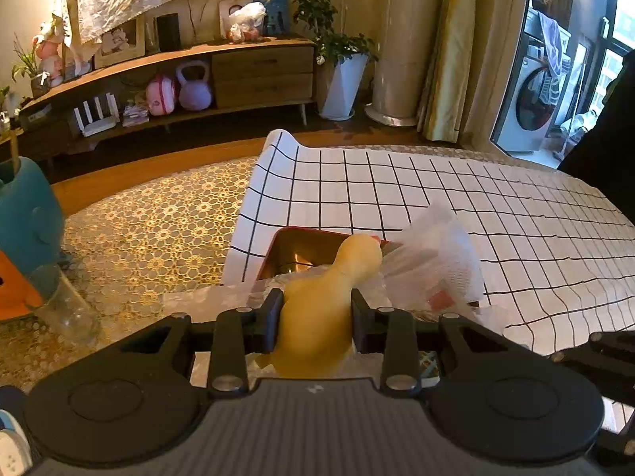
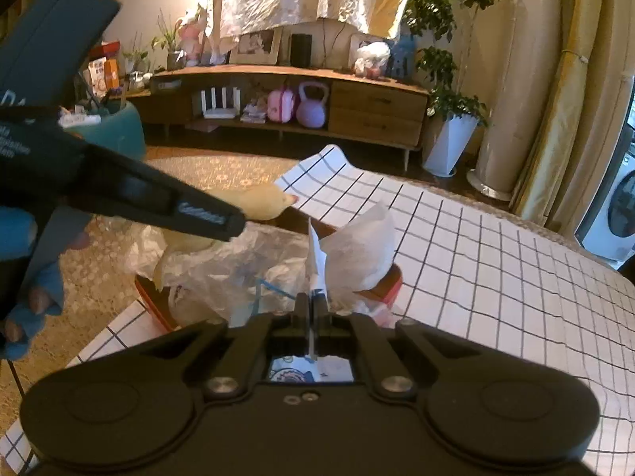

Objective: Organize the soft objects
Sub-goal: 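Lift the duck and tissue packet and carry both over the red tin, then lower the duck and tissue packet into the tin and open both grippers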

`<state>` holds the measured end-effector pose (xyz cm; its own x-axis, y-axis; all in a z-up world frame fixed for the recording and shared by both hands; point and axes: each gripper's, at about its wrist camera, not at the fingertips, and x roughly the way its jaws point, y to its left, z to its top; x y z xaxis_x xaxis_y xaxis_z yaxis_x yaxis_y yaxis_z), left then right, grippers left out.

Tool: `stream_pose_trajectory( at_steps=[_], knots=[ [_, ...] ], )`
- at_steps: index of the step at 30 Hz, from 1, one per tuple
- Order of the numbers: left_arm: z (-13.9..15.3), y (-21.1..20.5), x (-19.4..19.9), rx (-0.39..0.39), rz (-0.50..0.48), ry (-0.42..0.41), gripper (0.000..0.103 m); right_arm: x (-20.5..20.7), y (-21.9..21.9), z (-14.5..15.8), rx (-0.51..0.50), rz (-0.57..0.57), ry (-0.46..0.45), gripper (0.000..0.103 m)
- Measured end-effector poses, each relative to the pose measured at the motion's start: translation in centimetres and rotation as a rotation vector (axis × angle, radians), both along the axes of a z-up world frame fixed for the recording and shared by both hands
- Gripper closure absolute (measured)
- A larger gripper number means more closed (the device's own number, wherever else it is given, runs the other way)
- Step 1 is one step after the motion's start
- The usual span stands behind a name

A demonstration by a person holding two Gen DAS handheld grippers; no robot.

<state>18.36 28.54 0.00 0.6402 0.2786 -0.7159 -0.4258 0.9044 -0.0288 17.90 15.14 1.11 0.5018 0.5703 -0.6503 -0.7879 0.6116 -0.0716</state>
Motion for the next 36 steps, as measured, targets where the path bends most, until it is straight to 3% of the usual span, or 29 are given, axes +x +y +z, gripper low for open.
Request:
stream_pose_trajectory(
  at_steps=[20, 27, 29, 33, 36],
  knots=[
    [-4.3, 0.2, 1.5, -0.040, -0.065, 0.052, 0.069, 0.3, 2.1, -2.3, -0.029, 0.041, 0.073, 0.102],
    [-4.5, 0.4, 1.2, -0.060, -0.076, 0.045, 0.067, 0.1, 2.3, -2.2, -0.035, 0.047, 0.084, 0.101],
    [-4.3, 0.4, 1.1, -0.057, -0.077, 0.043, 0.063, 0.1, 2.3, -2.2, -0.037, 0.053, 0.089, 0.101],
    [-3.6, 0.0, 0.6, -0.034, -0.074, 0.014, 0.041, 0.0, 2.2, -2.0, -0.035, 0.064, 0.094, 0.100],
    [-2.8, -0.2, 0.4, -0.012, -0.076, -0.003, 0.038, 0.0, 1.9, -1.8, -0.029, 0.062, 0.097, 0.100]
  ],
)
